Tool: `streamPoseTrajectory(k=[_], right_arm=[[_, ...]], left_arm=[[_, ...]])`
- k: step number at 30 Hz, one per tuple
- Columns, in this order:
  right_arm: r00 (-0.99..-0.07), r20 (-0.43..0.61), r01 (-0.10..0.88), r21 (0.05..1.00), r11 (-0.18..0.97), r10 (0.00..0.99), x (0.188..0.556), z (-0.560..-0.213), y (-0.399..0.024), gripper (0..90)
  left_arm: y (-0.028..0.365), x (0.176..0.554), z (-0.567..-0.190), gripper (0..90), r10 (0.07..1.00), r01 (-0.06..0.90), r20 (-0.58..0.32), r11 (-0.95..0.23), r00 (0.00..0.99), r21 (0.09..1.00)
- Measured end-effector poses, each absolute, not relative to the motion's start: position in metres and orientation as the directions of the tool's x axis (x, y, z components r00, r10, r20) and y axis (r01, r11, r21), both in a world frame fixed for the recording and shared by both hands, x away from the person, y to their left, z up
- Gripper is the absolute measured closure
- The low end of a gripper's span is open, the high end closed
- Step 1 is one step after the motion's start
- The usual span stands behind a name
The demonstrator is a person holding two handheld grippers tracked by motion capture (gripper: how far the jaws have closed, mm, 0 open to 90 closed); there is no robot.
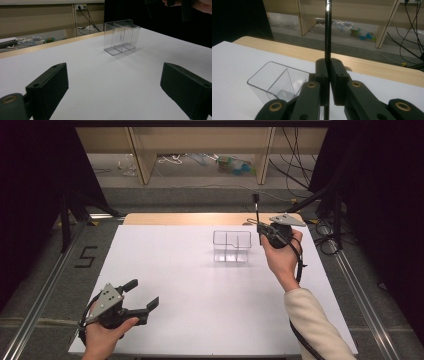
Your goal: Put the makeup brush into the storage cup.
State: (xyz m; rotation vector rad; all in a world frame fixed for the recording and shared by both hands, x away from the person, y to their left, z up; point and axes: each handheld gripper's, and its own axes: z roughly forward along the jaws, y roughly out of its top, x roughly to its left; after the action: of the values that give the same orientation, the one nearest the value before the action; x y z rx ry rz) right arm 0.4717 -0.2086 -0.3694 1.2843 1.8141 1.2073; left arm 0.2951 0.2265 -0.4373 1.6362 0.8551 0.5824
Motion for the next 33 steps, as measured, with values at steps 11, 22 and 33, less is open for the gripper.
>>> streamPoseTrajectory(k=[11, 22, 33], right_arm=[[-0.357, 0.020, 0.365, 0.924, 0.119, 0.934, 0.4731, -0.3674, -0.2041, 85.7], [-0.368, 0.012, 0.341, 0.932, 0.123, 0.930, 0.4744, -0.3651, -0.1998, 85.8], [-0.376, 0.005, 0.324, 0.938, 0.126, 0.927, 0.4752, -0.3643, -0.1989, 85.8]], left_arm=[[0.2266, 0.2951, -0.4374, 7.6, 0.788, 0.225, -0.067, -0.093, 0.613, 0.970], [0.2269, 0.2950, -0.4374, 7.7, 0.788, 0.225, -0.065, -0.095, 0.613, 0.970], [0.2271, 0.2947, -0.4374, 7.6, 0.788, 0.225, -0.062, -0.098, 0.612, 0.969]])
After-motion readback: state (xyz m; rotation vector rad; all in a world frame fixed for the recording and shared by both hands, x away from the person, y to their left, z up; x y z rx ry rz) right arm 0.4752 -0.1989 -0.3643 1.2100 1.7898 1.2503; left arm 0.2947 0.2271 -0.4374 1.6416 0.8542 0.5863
